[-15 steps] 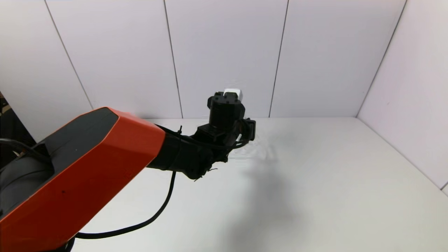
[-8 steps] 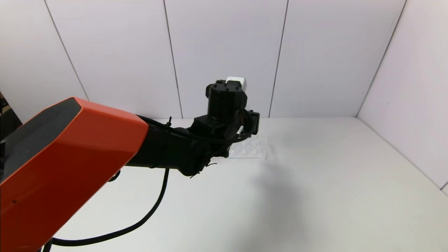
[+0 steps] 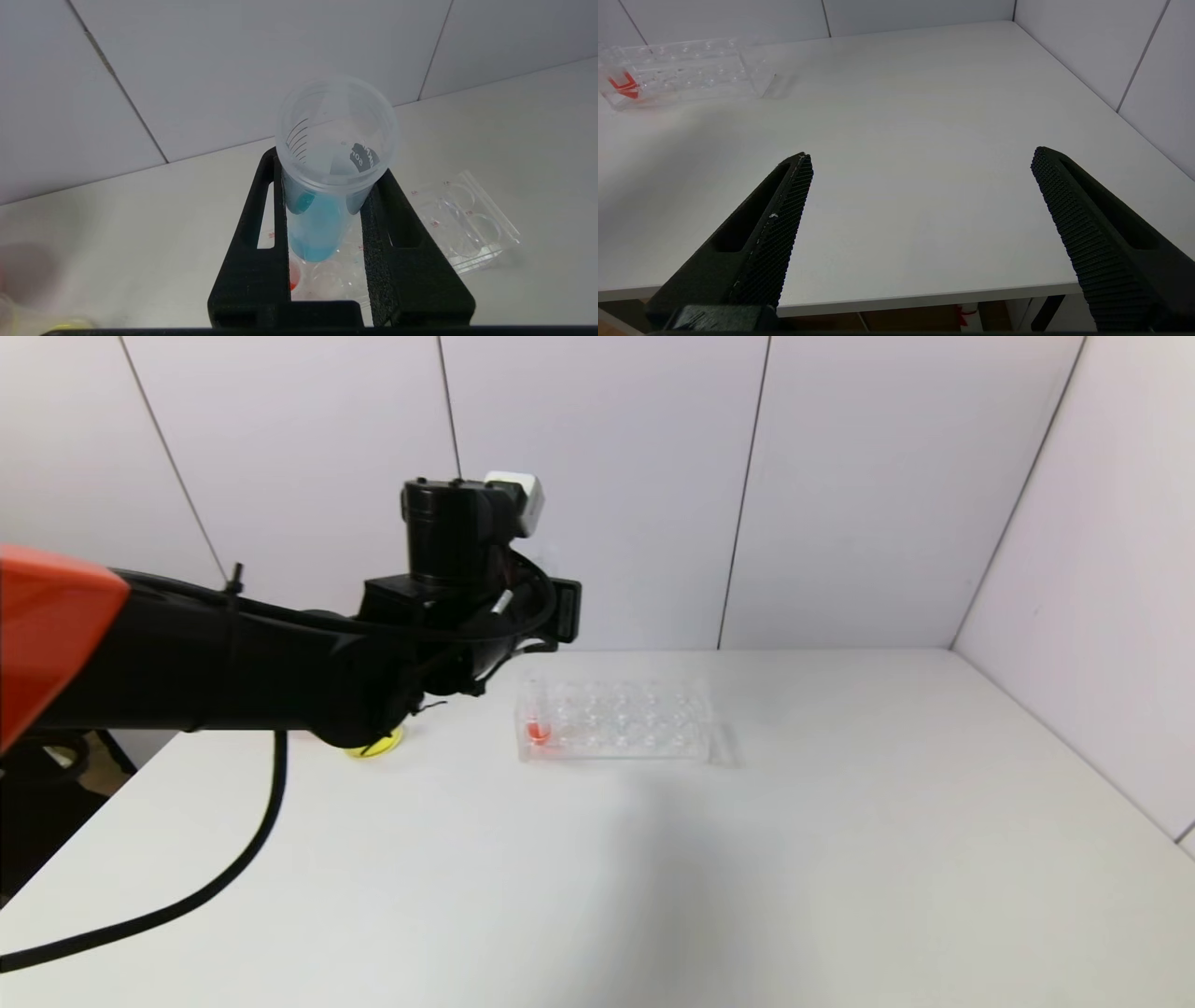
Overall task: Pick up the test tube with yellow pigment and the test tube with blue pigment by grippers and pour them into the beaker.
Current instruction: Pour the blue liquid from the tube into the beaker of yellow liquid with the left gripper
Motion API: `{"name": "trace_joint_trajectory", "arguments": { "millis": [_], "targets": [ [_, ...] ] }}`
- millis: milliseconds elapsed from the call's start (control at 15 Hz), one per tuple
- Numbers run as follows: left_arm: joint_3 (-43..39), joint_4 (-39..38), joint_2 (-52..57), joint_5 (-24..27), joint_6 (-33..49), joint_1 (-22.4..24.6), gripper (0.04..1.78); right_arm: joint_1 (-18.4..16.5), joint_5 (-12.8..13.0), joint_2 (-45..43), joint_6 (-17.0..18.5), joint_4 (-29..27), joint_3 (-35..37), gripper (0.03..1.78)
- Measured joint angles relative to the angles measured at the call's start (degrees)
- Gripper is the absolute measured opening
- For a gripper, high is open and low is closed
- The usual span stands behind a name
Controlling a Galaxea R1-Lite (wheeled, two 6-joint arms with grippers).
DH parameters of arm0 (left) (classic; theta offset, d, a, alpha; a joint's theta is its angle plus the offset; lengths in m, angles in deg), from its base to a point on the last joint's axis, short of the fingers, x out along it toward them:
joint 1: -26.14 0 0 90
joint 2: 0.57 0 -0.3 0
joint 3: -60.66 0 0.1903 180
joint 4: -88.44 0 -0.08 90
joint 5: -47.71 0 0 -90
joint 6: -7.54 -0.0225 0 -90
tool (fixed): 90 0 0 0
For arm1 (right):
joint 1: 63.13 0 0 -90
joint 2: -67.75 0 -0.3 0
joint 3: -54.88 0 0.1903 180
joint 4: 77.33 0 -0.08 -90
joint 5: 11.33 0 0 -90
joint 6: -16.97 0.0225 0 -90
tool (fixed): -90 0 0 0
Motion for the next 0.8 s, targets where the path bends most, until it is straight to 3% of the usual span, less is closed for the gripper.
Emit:
{"name": "trace_joint_trajectory", "arguments": {
  "millis": [400, 800],
  "targets": [
    [-5.5, 3.3, 10.1, 5.4, -0.3, 12.4, 0.46, 0.0, 0.0, 0.0, 0.0, 0.0, 0.0, 1.71],
    [-10.2, 3.9, 16.3, 15.2, -0.2, 30.6, 0.46, 0.0, 0.0, 0.0, 0.0, 0.0, 0.0, 1.71]
  ]
}}
